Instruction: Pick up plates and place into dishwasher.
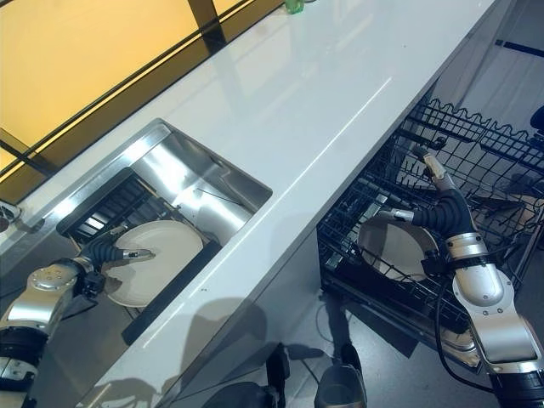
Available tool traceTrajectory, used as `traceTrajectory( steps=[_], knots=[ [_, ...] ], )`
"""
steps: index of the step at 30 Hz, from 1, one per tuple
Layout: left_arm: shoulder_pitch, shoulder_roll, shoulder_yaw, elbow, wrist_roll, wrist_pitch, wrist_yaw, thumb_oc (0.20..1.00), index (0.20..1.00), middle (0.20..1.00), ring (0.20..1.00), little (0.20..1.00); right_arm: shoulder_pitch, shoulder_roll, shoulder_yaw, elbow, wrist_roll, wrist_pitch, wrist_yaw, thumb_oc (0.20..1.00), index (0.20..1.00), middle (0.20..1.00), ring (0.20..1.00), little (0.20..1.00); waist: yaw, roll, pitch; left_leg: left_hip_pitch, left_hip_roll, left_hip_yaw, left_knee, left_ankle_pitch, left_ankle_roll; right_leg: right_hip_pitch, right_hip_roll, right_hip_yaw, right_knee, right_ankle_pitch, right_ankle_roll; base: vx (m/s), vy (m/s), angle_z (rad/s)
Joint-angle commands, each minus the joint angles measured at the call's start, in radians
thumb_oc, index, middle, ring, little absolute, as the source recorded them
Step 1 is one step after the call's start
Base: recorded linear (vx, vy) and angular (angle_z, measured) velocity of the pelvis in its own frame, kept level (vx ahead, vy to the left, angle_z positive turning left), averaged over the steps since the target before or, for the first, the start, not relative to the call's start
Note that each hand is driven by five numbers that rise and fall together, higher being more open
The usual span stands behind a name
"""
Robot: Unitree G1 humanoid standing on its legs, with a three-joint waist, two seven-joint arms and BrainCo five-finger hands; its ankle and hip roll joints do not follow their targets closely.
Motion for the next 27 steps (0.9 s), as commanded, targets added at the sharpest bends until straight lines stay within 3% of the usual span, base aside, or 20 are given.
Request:
traceTrajectory(
  steps=[1,4,6,9,11,12,18,21,27],
  knots=[
    [0.112,-0.014,-0.096,-0.042,-0.086,0.022,-0.202,1.000,1.000,1.000,1.000,1.000,-0.015,-0.051,0.001,-0.083,0.033,-0.034,-0.010,1.000,1.000,1.000,1.000,1.000,0.022,-0.039,-0.076,-0.085,-0.015,0.001,0.125,-0.075,0.005,-0.077,-0.044,0.026,0.098,0.017,0.042,-0.01,-0.038,0.08],
    [0.143,0.013,-0.085,-0.122,-0.114,0.017,-0.316,1.000,1.000,1.000,1.000,1.000,0.004,-0.048,-0.012,-0.080,0.043,-0.048,-0.002,1.000,1.000,1.000,1.000,1.000,0.031,-0.039,-0.081,-0.083,-0.014,-0.004,0.126,-0.076,0.004,-0.069,-0.048,0.013,0.095,0.013,0.047,0.00,-0.038,0.08],
    [0.164,0.039,-0.088,-0.185,-0.126,0.022,-0.332,0.900,0.900,0.900,0.900,0.900,0.015,-0.041,-0.014,-0.068,0.043,-0.067,-0.002,1.000,1.000,1.000,1.000,1.000,0.037,-0.039,-0.087,-0.079,-0.014,-0.009,0.124,-0.078,0.004,-0.060,-0.052,0.005,0.089,0.012,0.051,0.00,-0.038,0.08],
    [0.173,0.067,-0.084,-0.255,-0.162,0.028,-0.344,0.896,0.896,0.896,0.896,0.896,0.022,-0.042,-0.009,-0.064,0.053,-0.072,-0.011,1.000,1.000,1.000,1.000,1.000,0.048,-0.043,-0.093,-0.073,-0.014,-0.019,0.123,-0.081,0.005,-0.049,-0.055,-0.008,0.083,0.010,0.054,0.00,-0.054,0.13],
    [0.183,0.091,-0.070,-0.311,-0.178,0.037,-0.359,0.809,0.809,0.809,0.809,0.809,0.030,-0.041,-0.009,-0.064,0.060,-0.074,-0.018,1.000,1.000,1.000,1.000,1.000,0.058,-0.047,-0.098,-0.072,-0.014,-0.027,0.125,-0.083,0.005,-0.042,-0.058,-0.017,0.079,0.009,0.057,-0.01,-0.068,0.08],
    [0.196,0.106,-0.058,-0.351,-0.183,0.041,-0.360,0.624,0.624,0.624,0.624,0.624,0.041,-0.040,-0.013,-0.068,0.064,-0.076,-0.024,1.000,1.000,1.000,1.000,1.000,0.065,-0.050,-0.100,-0.072,-0.013,-0.031,0.126,-0.083,0.006,-0.039,-0.060,-0.024,0.078,0.009,0.059,-0.01,-0.059,0.12],
    [0.248,0.151,-0.013,-0.459,-0.235,0.033,-0.405,0.256,0.256,0.256,0.256,0.256,0.080,-0.044,-0.025,-0.071,0.089,-0.086,-0.038,1.000,1.000,1.000,1.000,1.000,0.084,-0.061,-0.114,-0.066,-0.010,-0.047,0.121,-0.084,0.007,-0.026,-0.062,-0.044,0.070,0.006,0.066,0.00,-0.037,0.11],
    [0.265,0.155,-0.006,-0.498,-0.259,0.048,-0.440,0.200,0.200,0.200,0.200,0.200,0.092,-0.043,-0.024,-0.067,0.094,-0.095,-0.046,1.000,1.000,1.000,1.000,1.000,0.090,-0.065,-0.117,-0.063,-0.008,-0.052,0.118,-0.083,0.009,-0.024,-0.062,-0.049,0.071,0.007,0.068,0.00,-0.027,0.09],
    [0.274,0.173,-0.026,-0.518,-0.278,0.043,-0.449,0.200,0.200,0.200,0.200,0.200,0.103,-0.053,-0.002,-0.065,0.103,-0.099,-0.082,1.000,1.000,1.000,1.000,1.000,0.095,-0.077,-0.127,-0.059,-0.006,-0.053,0.113,-0.082,0.012,-0.021,-0.062,-0.055,0.069,0.007,0.076,0.00,-0.019,0.05]
  ],
)
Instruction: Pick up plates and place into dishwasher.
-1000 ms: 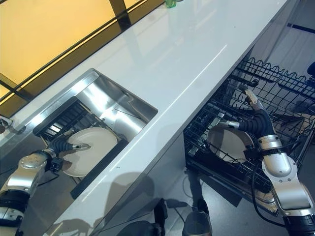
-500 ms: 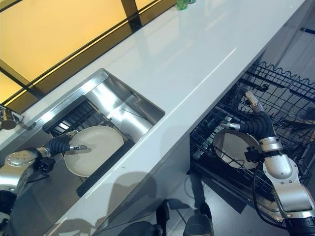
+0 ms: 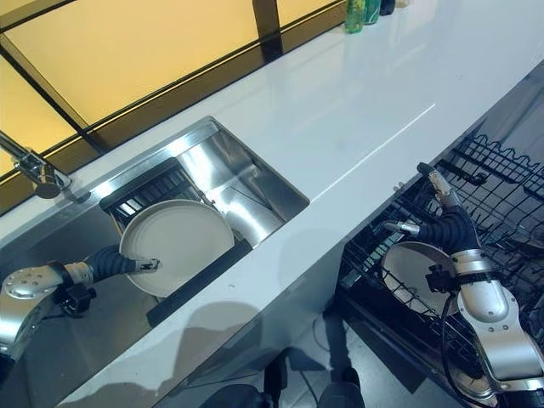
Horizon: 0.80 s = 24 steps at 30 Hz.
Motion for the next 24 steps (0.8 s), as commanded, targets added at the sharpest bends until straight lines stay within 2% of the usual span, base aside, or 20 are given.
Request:
traceTrajectory(
  steps=[1,7,12,15,24],
  knots=[
    [0.071,0.031,-0.067,-0.103,-0.088,-0.028,-0.127,0.200,0.200,0.200,0.200,0.200,-0.002,-0.051,0.010,-0.061,0.035,-0.070,-0.048,1.000,1.000,1.000,1.000,1.000,0.014,-0.034,-0.078,-0.071,0.000,0.011,0.106,-0.083,0.012,-0.099,-0.048,0.033,0.113,0.008,0.077,0.00,0.000,0.00],
    [0.089,0.037,-0.048,-0.116,-0.108,-0.036,-0.097,0.200,0.200,0.200,0.200,0.200,0.019,-0.049,0.011,-0.055,0.035,-0.089,-0.066,1.000,1.000,1.000,1.000,1.000,0.016,-0.039,-0.079,-0.069,0.001,0.014,0.095,-0.080,0.015,-0.103,-0.047,0.035,0.111,0.010,0.080,0.00,0.000,0.00],
    [0.099,0.016,-0.013,-0.101,-0.159,-0.039,0.013,0.200,0.200,0.200,0.200,0.200,0.031,-0.039,0.013,-0.054,0.028,-0.103,-0.082,1.000,1.000,1.000,1.000,1.000,0.020,-0.044,-0.086,-0.066,0.001,0.015,0.084,-0.077,0.015,-0.100,-0.047,0.033,0.103,0.010,0.079,0.00,0.000,0.00],
    [0.120,-0.027,0.040,-0.098,-0.166,-0.088,0.103,0.200,0.200,0.200,0.200,0.200,0.035,-0.014,0.005,-0.057,0.007,-0.111,-0.109,1.000,1.000,1.000,1.000,1.000,0.031,-0.048,-0.090,-0.065,0.002,0.011,0.076,-0.074,0.014,-0.097,-0.046,0.026,0.098,0.008,0.078,-0.05,-0.016,0.00],
    [0.147,-0.085,0.212,-0.161,-0.132,-0.234,0.266,0.200,0.200,0.200,0.200,0.200,0.031,0.044,-0.054,-0.070,-0.015,-0.098,-0.205,1.000,1.000,1.000,1.000,1.000,0.062,-0.060,-0.123,-0.051,0.020,0.004,0.030,-0.059,0.004,-0.079,-0.046,-0.018,0.066,-0.002,0.070,-0.08,-0.049,-0.01]
  ],
)
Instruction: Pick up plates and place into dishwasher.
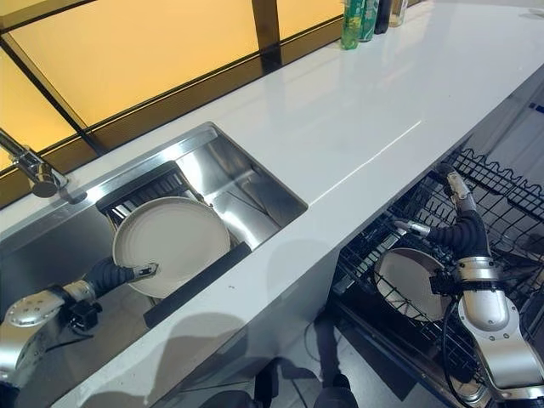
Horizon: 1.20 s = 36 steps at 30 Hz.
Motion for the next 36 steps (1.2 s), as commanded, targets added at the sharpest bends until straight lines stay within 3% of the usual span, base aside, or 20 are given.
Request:
traceTrajectory(
  steps=[1,9,17,23,28,33,35,36],
  knots=[
    [-0.022,0.026,0.137,-0.065,-0.009,-0.138,0.090,0.200,0.200,0.200,0.200,0.200,-0.013,0.009,-0.046,-0.072,-0.015,-0.059,-0.059,1.000,1.000,1.000,1.000,1.000,0.039,-0.025,-0.081,-0.035,0.014,0.004,0.028,-0.057,0.003,-0.066,-0.048,-0.021,0.075,-0.007,0.074,-0.08,-0.056,-0.03],
    [-0.033,-0.037,0.252,-0.127,0.033,-0.248,0.191,0.200,0.200,0.200,0.200,0.200,-0.061,0.050,-0.081,-0.123,-0.033,-0.087,-0.108,1.000,1.000,1.000,1.000,1.000,0.061,-0.031,-0.116,-0.021,0.032,-0.006,-0.004,-0.049,-0.014,-0.041,-0.039,-0.052,0.037,-0.013,0.063,-0.10,-0.081,0.01],
    [-0.100,-0.076,0.230,-0.202,0.067,-0.332,0.297,0.200,0.200,0.200,0.200,0.200,-0.161,0.054,-0.027,-0.201,-0.038,-0.126,-0.033,1.000,1.000,1.000,1.000,1.000,0.079,-0.036,-0.151,-0.018,0.054,-0.025,-0.030,-0.027,-0.034,-0.021,-0.015,-0.075,0.014,-0.014,0.041,-0.12,-0.083,0.01],
    [-0.178,-0.117,0.143,-0.250,0.118,-0.438,0.368,0.200,0.200,0.200,0.200,0.200,-0.291,0.061,0.083,-0.243,-0.013,-0.138,0.047,1.000,1.000,1.000,1.000,1.000,0.099,-0.045,-0.170,-0.017,0.062,-0.044,-0.041,-0.018,-0.045,-0.002,0.001,-0.093,0.010,-0.025,0.025,-0.10,-0.065,0.09],
    [-0.278,-0.112,0.006,-0.263,0.270,-0.553,0.425,0.200,0.200,0.200,0.200,0.200,-0.434,0.073,0.217,-0.252,0.037,-0.126,0.115,1.000,1.000,1.000,1.000,1.000,0.111,-0.055,-0.184,-0.019,0.064,-0.056,-0.041,-0.012,-0.050,0.008,0.009,-0.112,0.015,-0.032,0.015,-0.09,-0.052,0.10],
    [-0.363,-0.142,-0.121,-0.267,0.361,-0.610,0.463,0.200,0.200,0.200,0.200,0.200,-0.524,0.128,0.359,-0.240,0.042,-0.102,0.177,1.000,1.000,1.000,1.000,1.000,0.123,-0.058,-0.203,-0.018,0.062,-0.071,-0.049,-0.005,-0.049,0.017,0.018,-0.121,0.011,-0.035,0.005,-0.06,-0.030,0.13],
    [-0.386,-0.155,-0.167,-0.277,0.301,-0.588,0.414,0.200,0.200,0.200,0.200,0.200,-0.545,0.141,0.399,-0.236,0.064,-0.089,0.200,1.000,1.000,1.000,1.000,1.000,0.127,-0.059,-0.208,-0.019,0.063,-0.074,-0.053,-0.002,-0.050,0.021,0.020,-0.127,0.011,-0.037,0.003,-0.04,-0.032,0.06],
    [-0.389,-0.164,-0.186,-0.280,0.317,-0.605,0.381,0.200,0.200,0.200,0.200,0.200,-0.549,0.152,0.415,-0.233,0.069,-0.079,0.214,1.000,1.000,1.000,1.000,1.000,0.129,-0.060,-0.210,-0.011,0.064,-0.074,-0.059,-0.007,-0.050,0.027,0.021,-0.130,0.012,-0.047,0.002,-0.02,-0.027,0.10]
  ],
)
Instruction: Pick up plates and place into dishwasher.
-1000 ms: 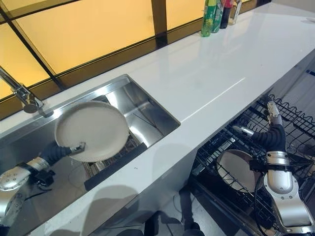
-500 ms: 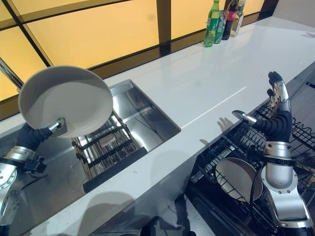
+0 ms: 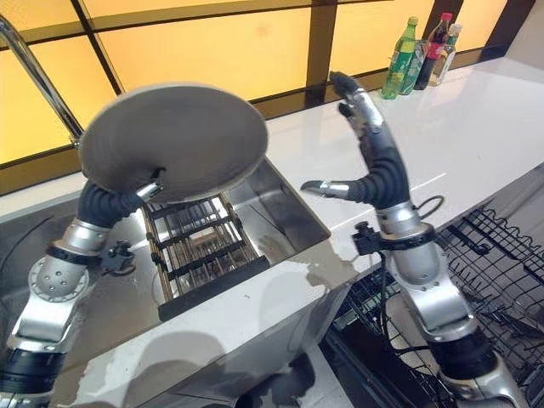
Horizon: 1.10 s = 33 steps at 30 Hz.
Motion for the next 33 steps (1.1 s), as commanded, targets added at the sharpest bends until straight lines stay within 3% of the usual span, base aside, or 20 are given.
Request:
traceTrajectory(
  steps=[1,4,9,12,21,22,23,33],
  knots=[
    [-0.083,-0.005,-0.058,-0.032,-0.011,-0.096,-0.039,0.200,0.200,0.200,0.200,0.200,-0.063,0.007,0.044,-0.046,0.057,-0.010,0.038,1.000,1.000,1.000,1.000,1.000,0.014,0.013,-0.098,-0.028,0.039,-0.007,-0.004,-0.023,-0.021,-0.070,-0.013,-0.042,0.159,-0.088,0.026,-0.01,-0.020,0.14],
    [-0.100,-0.004,-0.097,-0.063,-0.010,-0.125,-0.048,0.200,0.200,0.200,0.200,0.200,-0.078,0.010,0.081,-0.036,0.079,-0.002,0.039,1.000,1.000,1.000,1.000,1.000,0.018,0.012,-0.098,-0.027,0.039,-0.006,-0.009,-0.020,-0.021,-0.063,-0.013,-0.051,0.159,-0.092,0.024,-0.03,-0.001,0.14],
    [-0.140,0.061,-0.129,-0.122,0.216,-0.331,0.033,0.200,0.200,0.200,0.200,0.200,-0.076,-0.005,0.088,-0.028,0.070,-0.006,0.029,1.000,1.000,1.000,1.000,1.000,0.018,0.012,-0.105,-0.030,0.037,0.001,-0.009,-0.021,-0.021,-0.062,-0.016,-0.062,0.158,-0.091,0.026,-0.01,0.001,0.01],
    [-0.166,0.098,-0.135,-0.151,0.301,-0.383,0.068,0.200,0.200,0.200,0.200,0.200,-0.062,-0.020,0.066,-0.025,0.087,-0.008,0.017,1.000,1.000,1.000,1.000,1.000,0.012,0.013,-0.108,-0.029,0.035,0.004,-0.011,-0.022,-0.020,-0.062,-0.019,-0.063,0.158,-0.092,0.026,0.00,0.004,0.02],
    [-0.170,0.169,-0.120,-0.156,0.366,-0.404,0.142,0.200,0.200,0.200,0.200,0.200,-0.009,-0.050,0.003,-0.041,0.108,-0.011,0.045,1.000,1.000,1.000,1.000,1.000,-0.007,0.017,-0.113,-0.021,0.029,0.009,-0.014,-0.027,-0.011,-0.064,-0.023,-0.047,0.157,-0.086,0.031,0.00,0.005,0.04],
    [-0.175,0.167,-0.121,-0.157,0.367,-0.401,0.145,0.200,0.200,0.200,0.200,0.200,-0.012,-0.049,0.007,-0.042,0.110,-0.007,0.051,0.473,0.473,0.473,0.473,0.473,-0.008,0.017,-0.113,-0.021,0.028,0.010,-0.015,-0.027,-0.010,-0.064,-0.023,-0.047,0.157,-0.086,0.031,0.00,0.000,0.00],
    [-0.181,0.168,-0.123,-0.159,0.370,-0.399,0.148,0.200,0.200,0.200,0.200,0.200,-0.017,-0.048,0.016,-0.043,0.121,-0.008,0.076,0.200,0.200,0.200,0.200,0.200,-0.010,0.017,-0.114,-0.020,0.028,0.011,-0.016,-0.026,-0.010,-0.064,-0.022,-0.044,0.156,-0.085,0.031,0.00,0.000,0.00],
    [-0.189,0.155,-0.155,-0.150,0.334,-0.382,0.134,0.200,0.200,0.200,0.200,0.200,-0.036,-0.038,0.040,-0.066,0.159,-0.076,0.130,0.200,0.200,0.200,0.200,0.200,-0.017,0.014,-0.116,-0.013,0.035,0.020,-0.016,-0.031,-0.008,-0.062,-0.018,-0.031,0.155,-0.085,0.028,0.00,-0.002,0.00]
  ],
)
